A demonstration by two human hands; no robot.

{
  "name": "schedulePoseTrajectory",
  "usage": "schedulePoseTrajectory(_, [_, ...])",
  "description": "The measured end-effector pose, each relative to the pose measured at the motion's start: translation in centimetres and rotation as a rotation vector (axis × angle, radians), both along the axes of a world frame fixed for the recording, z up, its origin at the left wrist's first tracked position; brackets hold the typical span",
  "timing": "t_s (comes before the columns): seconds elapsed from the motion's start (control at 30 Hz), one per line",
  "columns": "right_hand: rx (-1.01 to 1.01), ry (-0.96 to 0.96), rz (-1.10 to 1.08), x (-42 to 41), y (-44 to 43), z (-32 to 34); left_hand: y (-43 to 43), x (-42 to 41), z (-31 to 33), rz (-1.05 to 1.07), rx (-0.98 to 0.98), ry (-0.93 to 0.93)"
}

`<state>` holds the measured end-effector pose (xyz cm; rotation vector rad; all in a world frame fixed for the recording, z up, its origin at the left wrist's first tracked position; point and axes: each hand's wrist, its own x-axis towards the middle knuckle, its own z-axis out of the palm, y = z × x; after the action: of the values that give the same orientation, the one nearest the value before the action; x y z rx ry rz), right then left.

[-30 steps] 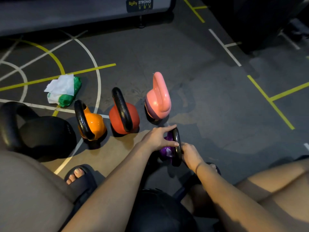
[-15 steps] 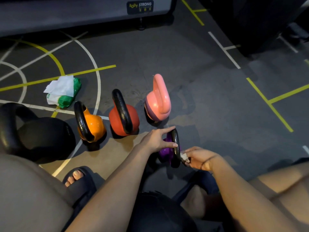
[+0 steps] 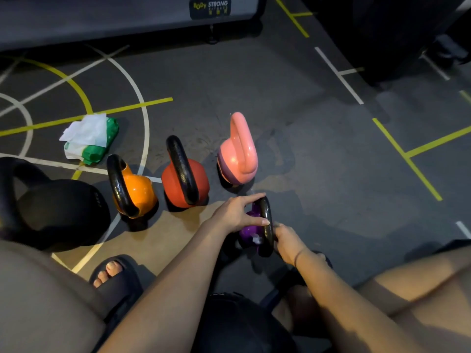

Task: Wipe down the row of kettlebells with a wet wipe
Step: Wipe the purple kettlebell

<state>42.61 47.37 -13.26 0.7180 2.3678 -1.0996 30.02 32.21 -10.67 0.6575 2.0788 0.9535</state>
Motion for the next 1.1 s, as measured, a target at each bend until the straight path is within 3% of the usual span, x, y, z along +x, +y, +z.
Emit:
schedulePoseTrajectory(0.03, [-0.062,-0.036,-0.103,0.2,0.0,-0.6,0.0,0.0,0.1,-0.001,-0.002,0.004])
schedulePoseTrajectory(0.2, [-0.184,-0.233,0.053,0.0,2.3,1.2,-0.3,0.2,0.3,-0.003,-0.009,0.012])
schedulePoseTrajectory(0.33, [-0.576,-0.262,-0.167,0.3,2.9,2.3,-0.4,0.2,0.5,0.005,-0.003,0.017])
schedulePoseTrajectory(0.47, [-0.827,-0.108,-0.487,-0.1,2.5,1.5,-0.5,-0.1,0.3,0.021,0.024,-0.009])
schedulePoseTrajectory(0.53, [-0.774,-0.083,-0.426,-0.1,2.5,1.5,-0.5,-0.2,0.4,0.015,0.024,-0.013])
schedulePoseTrajectory(0.63, [-0.405,-0.164,-0.055,0.5,2.2,1.2,-0.4,-0.1,0.4,0.01,0.022,-0.011])
schedulePoseTrajectory(0.7, [-0.275,-0.142,0.028,0.6,1.6,0.7,-0.2,0.1,0.5,0.006,0.02,0.003])
schedulePoseTrajectory(0.83, [-0.298,-0.082,-0.02,0.7,1.2,0.6,-0.2,0.2,0.6,0.007,0.018,0.008])
schedulePoseTrajectory(0.97, [-0.636,-0.093,-0.268,0.4,1.7,1.4,-0.4,0.0,0.6,0.022,0.014,0.0])
schedulePoseTrajectory(1.1, [-0.757,-0.001,-0.52,-0.4,1.2,1.0,-0.3,-0.1,0.5,0.018,0.018,-0.008])
